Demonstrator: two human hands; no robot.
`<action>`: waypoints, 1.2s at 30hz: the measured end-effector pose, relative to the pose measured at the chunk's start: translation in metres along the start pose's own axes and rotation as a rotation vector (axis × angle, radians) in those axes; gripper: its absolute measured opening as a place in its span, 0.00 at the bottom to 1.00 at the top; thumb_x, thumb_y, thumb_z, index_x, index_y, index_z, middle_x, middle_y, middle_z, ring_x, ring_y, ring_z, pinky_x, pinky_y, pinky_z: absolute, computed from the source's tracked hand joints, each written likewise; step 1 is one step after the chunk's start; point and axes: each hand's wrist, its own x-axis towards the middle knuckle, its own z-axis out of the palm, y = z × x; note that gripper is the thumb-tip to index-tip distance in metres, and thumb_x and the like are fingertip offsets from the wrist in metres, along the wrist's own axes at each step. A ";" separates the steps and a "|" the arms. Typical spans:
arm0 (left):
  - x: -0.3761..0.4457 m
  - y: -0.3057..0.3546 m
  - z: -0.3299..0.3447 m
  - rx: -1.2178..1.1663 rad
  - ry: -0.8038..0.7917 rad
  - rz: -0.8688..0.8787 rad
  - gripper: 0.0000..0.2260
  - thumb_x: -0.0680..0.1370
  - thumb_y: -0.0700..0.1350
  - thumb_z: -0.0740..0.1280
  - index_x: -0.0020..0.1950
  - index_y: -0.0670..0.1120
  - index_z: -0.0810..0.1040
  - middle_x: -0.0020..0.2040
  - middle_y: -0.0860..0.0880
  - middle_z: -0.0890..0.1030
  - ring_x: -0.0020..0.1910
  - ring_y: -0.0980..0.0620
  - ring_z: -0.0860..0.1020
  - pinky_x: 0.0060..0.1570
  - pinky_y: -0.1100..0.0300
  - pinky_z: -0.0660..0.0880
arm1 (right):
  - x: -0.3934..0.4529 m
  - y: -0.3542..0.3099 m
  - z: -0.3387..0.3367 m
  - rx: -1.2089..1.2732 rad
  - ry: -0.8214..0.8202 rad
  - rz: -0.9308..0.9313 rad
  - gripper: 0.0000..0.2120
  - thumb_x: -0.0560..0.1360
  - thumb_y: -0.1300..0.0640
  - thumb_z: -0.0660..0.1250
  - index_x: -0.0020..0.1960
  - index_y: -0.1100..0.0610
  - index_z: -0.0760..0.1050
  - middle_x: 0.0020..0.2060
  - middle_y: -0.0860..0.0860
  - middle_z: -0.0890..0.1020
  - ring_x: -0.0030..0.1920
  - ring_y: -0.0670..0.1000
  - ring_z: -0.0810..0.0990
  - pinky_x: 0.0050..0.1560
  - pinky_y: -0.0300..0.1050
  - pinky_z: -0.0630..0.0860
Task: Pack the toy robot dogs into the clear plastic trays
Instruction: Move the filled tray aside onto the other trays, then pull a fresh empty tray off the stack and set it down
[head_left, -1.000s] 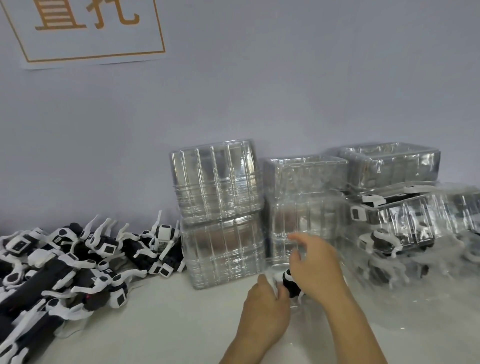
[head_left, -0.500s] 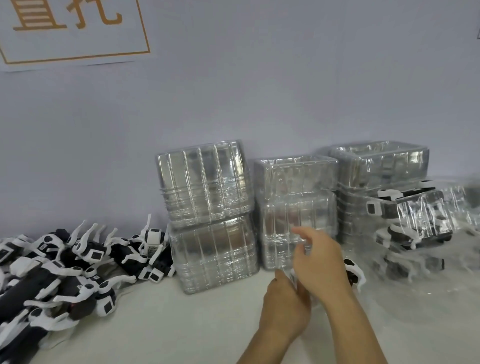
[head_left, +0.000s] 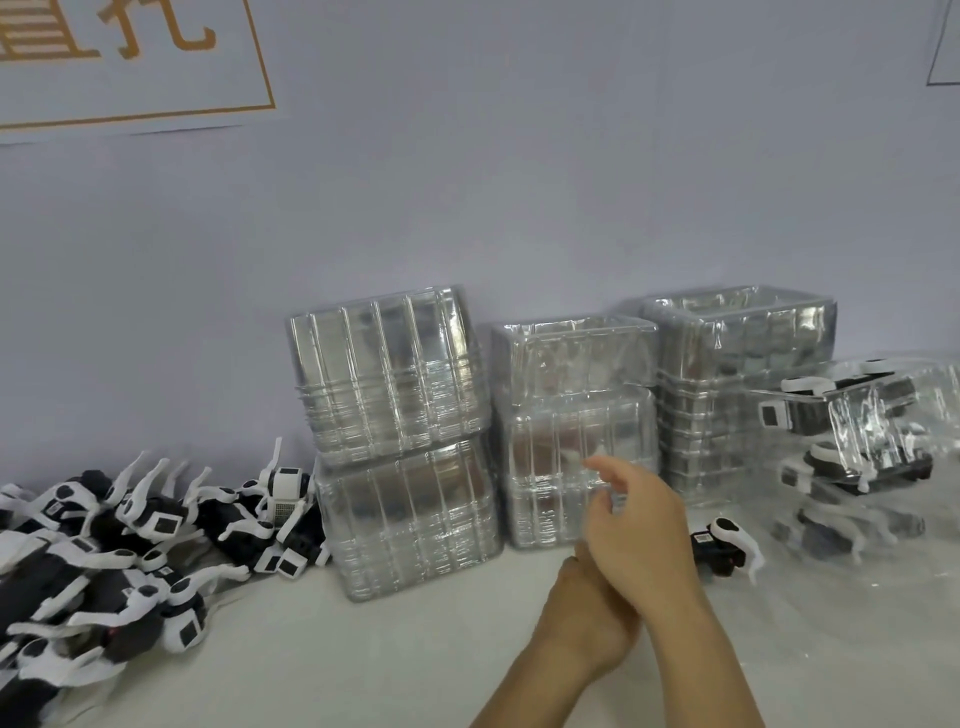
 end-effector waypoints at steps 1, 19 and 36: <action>0.003 -0.003 -0.004 0.046 -0.014 0.017 0.14 0.81 0.39 0.58 0.64 0.39 0.77 0.60 0.39 0.80 0.59 0.41 0.79 0.58 0.51 0.76 | 0.000 0.000 0.000 0.014 0.014 0.003 0.18 0.79 0.64 0.61 0.66 0.51 0.77 0.62 0.48 0.79 0.61 0.46 0.74 0.62 0.39 0.67; 0.118 0.082 -0.168 0.845 0.274 0.240 0.13 0.84 0.51 0.62 0.66 0.47 0.75 0.62 0.47 0.79 0.63 0.45 0.75 0.65 0.48 0.62 | 0.000 -0.002 0.012 0.130 0.041 0.043 0.18 0.80 0.65 0.61 0.66 0.52 0.77 0.57 0.47 0.78 0.60 0.49 0.76 0.62 0.43 0.71; 0.029 0.081 -0.147 -0.226 0.838 0.553 0.04 0.84 0.46 0.64 0.55 0.45 0.75 0.46 0.52 0.81 0.46 0.59 0.78 0.46 0.69 0.73 | 0.006 -0.040 0.011 0.439 0.234 -0.017 0.11 0.80 0.61 0.65 0.51 0.45 0.80 0.46 0.41 0.83 0.48 0.38 0.80 0.43 0.27 0.72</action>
